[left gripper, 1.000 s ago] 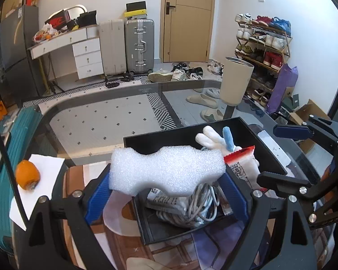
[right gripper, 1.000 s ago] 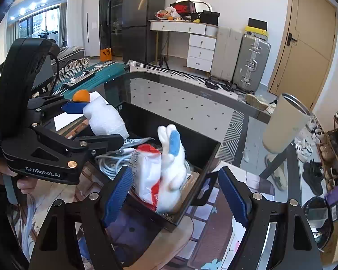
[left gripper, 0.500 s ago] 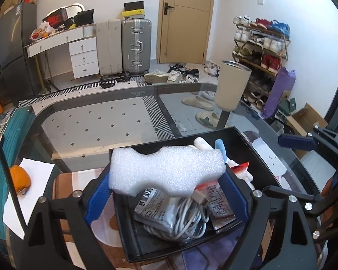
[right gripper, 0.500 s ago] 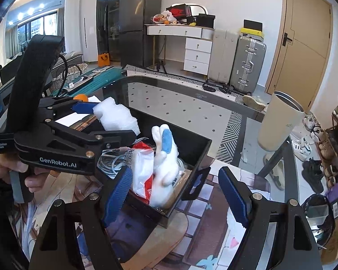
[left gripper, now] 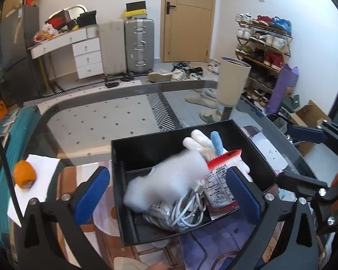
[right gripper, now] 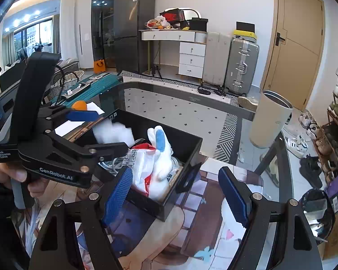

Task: Organize soft objects

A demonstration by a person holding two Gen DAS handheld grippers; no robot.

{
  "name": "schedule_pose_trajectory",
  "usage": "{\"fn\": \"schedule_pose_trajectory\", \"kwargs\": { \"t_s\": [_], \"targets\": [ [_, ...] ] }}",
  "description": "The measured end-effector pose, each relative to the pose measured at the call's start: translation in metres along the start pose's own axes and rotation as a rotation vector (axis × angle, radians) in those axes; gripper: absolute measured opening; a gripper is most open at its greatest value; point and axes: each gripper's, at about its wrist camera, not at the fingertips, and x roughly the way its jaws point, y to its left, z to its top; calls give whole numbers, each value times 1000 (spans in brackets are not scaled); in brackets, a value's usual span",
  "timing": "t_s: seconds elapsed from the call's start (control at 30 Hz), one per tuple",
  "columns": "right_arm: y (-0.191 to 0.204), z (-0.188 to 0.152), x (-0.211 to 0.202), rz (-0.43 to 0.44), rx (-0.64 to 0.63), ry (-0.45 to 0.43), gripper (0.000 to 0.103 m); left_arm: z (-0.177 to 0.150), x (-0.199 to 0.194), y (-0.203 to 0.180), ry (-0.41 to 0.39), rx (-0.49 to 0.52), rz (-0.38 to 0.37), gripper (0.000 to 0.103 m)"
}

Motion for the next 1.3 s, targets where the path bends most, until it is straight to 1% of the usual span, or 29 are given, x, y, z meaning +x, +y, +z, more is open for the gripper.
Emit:
{"fn": "schedule_pose_trajectory", "kwargs": {
  "t_s": [0.07, 0.17, 0.3, 0.4, 0.53, 0.67, 0.73, 0.8, 0.93, 1.03, 1.17, 1.23, 1.3],
  "targets": [
    [0, -1, -4, -6, 9, -4, 80, 0, -2, 1, -4, -10, 19, 103],
    [2, -3, -11, -18, 18, -9, 80, -2, -13, 4, -23, -18, -3, 103],
    [0, -9, -22, -45, 34, -25, 85, -5, -27, 0, -64, 11, 24, 103],
    [-1, -11, -25, -49, 51, -37, 86, -11, -38, 4, -87, -1, 29, 103],
    [5, -15, -31, -60, 64, -58, 95, -22, -52, 9, -109, -11, 27, 103],
    [12, -20, -36, -72, 73, -90, 98, -33, -65, 13, -122, -8, 44, 103],
    [14, -24, -38, -64, 84, -104, 102, -40, -71, 16, -133, -12, 49, 103],
    [17, -27, -38, -55, 87, -108, 102, -45, -75, 18, -136, -17, 52, 103],
    [24, -35, -36, -41, 86, -118, 102, -57, -77, 21, -142, -30, 56, 103],
    [32, -41, -35, -46, 77, -129, 102, -64, -74, 22, -148, -35, 49, 103],
    [38, -44, -34, -34, 72, -152, 102, -69, -69, 18, -153, -30, 49, 103],
    [41, -44, -33, -49, 62, -168, 102, -70, -65, 16, -148, -23, 46, 103],
    [43, -45, -29, -38, 64, -170, 102, -73, -63, 14, -150, -16, 54, 103]
  ]
}}
